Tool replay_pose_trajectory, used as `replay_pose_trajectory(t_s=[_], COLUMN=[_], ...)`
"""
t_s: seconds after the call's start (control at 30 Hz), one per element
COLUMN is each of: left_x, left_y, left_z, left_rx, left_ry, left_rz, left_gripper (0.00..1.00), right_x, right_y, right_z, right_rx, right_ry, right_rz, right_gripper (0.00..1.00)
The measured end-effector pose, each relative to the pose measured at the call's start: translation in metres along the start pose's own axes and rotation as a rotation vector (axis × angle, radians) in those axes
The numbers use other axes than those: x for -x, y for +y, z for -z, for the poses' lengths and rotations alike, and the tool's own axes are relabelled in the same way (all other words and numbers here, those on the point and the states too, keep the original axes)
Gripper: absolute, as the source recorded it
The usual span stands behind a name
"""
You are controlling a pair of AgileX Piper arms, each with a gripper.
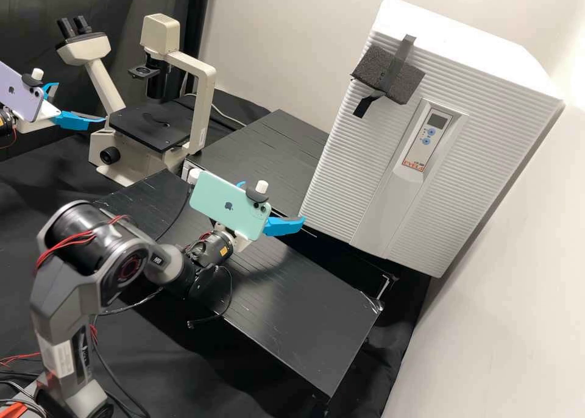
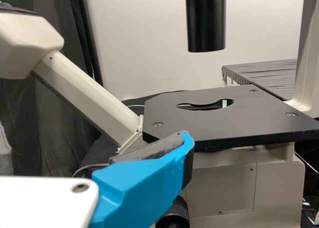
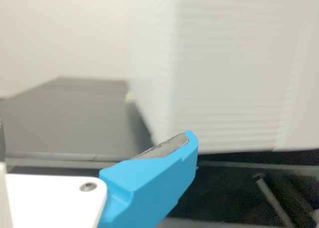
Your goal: Open the incubator door.
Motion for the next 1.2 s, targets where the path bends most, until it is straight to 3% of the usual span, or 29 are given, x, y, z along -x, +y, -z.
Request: replay_pose_trajectory(t_s=[0.33,0.6,0.77,1.07,1.2], left_x=[0.000,0.000,0.000,0.000,0.000], left_y=[0.000,0.000,0.000,0.000,0.000], left_z=[0.000,0.000,0.000,0.000,0.000], left_rx=[0.000,0.000,0.000,0.000,0.000], left_ry=[0.000,0.000,0.000,0.000,0.000], left_rz=[0.000,0.000,0.000,0.000,0.000], left_gripper=[1.00,1.00,1.00,1.00,1.00], right_x=[-0.001,-0.024,-0.034,-0.043,-0.044], right_y=[0.052,0.084,0.096,0.111,0.114], right_z=[0.027,0.040,0.047,0.061,0.065], right_rx=[-0.041,-0.045,-0.037,-0.009,-0.022], right_ry=[0.076,0.001,-0.031,-0.025,-0.038], right_rz=[-0.196,-0.294,-0.313,-0.352,-0.367], right_gripper=[1.00,1.00,1.00,1.00,1.00])
